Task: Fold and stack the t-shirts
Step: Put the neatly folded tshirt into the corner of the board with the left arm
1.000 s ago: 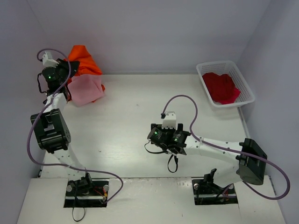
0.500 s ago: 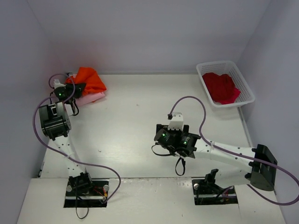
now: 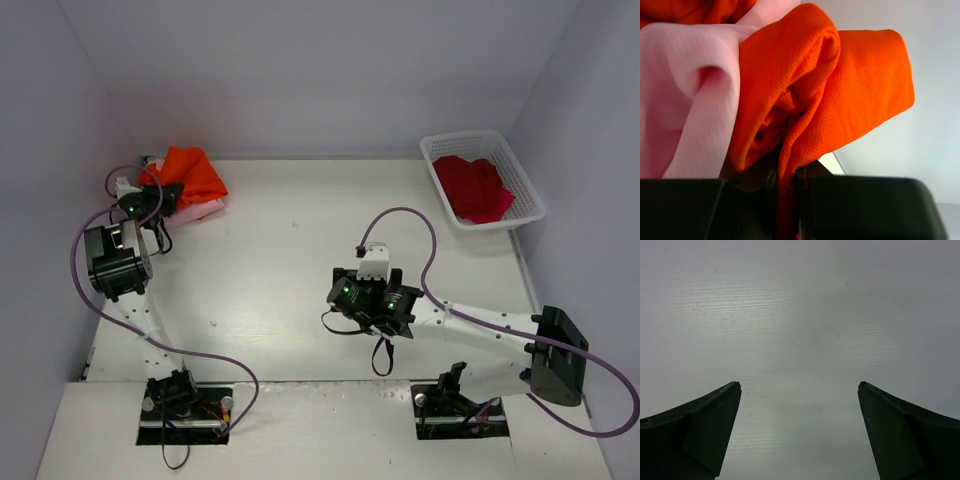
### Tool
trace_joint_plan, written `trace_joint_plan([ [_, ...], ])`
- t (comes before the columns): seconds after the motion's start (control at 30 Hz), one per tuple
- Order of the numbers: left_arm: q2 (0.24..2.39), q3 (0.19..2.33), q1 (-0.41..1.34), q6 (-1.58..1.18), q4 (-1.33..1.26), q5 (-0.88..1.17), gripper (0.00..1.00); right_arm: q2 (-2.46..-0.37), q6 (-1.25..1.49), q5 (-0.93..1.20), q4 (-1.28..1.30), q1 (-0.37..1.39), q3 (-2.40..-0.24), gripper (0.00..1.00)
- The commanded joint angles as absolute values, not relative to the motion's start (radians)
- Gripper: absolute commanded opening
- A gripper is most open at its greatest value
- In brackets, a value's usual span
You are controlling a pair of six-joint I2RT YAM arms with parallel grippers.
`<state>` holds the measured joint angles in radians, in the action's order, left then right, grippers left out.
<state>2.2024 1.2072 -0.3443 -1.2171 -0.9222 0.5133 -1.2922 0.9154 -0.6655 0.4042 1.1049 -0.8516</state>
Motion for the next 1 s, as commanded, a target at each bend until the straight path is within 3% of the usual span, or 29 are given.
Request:
trace_joint_plan([
  [0.0, 2.1, 1.197, -0.354, -1.175, -0.975, 0.446, 0.0, -1.281, 0.93, -0.709, 0.408, 1.098, -0.868, 1.0],
  [0.97, 2.138, 1.292, -0.422, -1.121, -0.888, 0.42, 0.0, -1.341, 0.923, -0.706, 0.408, 1.098, -0.887, 1.0],
])
